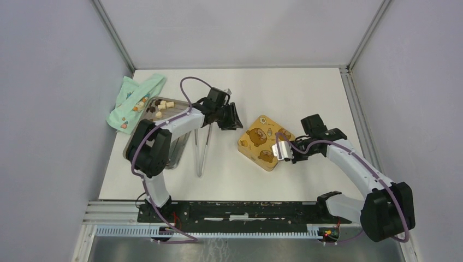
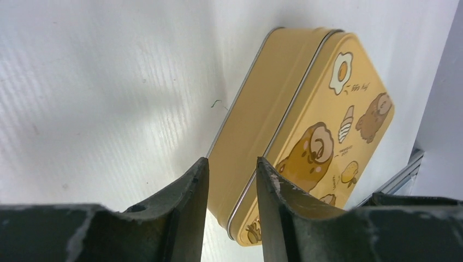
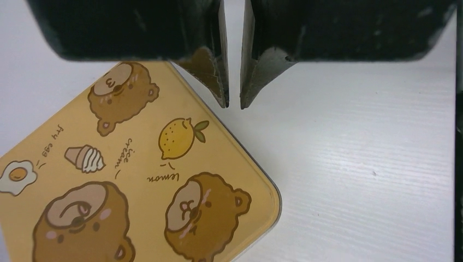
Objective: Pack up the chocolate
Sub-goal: Close the box lid on the packing box.
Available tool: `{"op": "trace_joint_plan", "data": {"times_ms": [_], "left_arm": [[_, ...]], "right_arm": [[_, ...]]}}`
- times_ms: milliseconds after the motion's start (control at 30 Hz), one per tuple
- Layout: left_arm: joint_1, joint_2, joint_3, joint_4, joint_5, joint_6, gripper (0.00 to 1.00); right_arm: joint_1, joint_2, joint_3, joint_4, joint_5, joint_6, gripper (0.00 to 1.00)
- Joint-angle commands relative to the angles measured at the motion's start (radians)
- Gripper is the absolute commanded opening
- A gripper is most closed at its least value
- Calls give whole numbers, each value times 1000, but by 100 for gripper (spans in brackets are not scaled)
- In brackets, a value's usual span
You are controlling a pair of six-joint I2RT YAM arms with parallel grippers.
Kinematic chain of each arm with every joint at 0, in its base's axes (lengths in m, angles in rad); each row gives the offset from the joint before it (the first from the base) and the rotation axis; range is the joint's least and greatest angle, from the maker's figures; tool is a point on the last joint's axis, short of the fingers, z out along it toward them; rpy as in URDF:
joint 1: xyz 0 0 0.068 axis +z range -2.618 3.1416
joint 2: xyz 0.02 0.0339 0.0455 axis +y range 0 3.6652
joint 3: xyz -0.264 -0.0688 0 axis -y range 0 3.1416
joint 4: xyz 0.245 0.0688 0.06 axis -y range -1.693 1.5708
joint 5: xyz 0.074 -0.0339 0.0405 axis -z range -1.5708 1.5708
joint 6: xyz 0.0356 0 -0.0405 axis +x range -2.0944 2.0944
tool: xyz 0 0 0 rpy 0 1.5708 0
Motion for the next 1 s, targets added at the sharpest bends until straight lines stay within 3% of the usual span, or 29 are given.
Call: {"op": "trace_joint_plan", "data": {"times_ms": [0, 133, 367, 533, 967], "left_arm": [[21, -70, 39, -27, -74, -28, 46], [27, -109, 40, -44, -56, 1, 55], [26, -145, 0, 57, 154, 47, 76], [23, -75, 25, 81, 281, 82, 78], [-30, 127, 136, -57, 335, 188, 79]], "right_arm": [[-19, -40, 17, -30, -164, 22, 18], [-29, -21, 18, 48, -160, 155, 19], [-29, 30, 10, -35, -103, 51, 17], [-26, 103, -3, -25, -52, 49, 16], [7, 233, 108, 52, -38, 128, 15]]}}
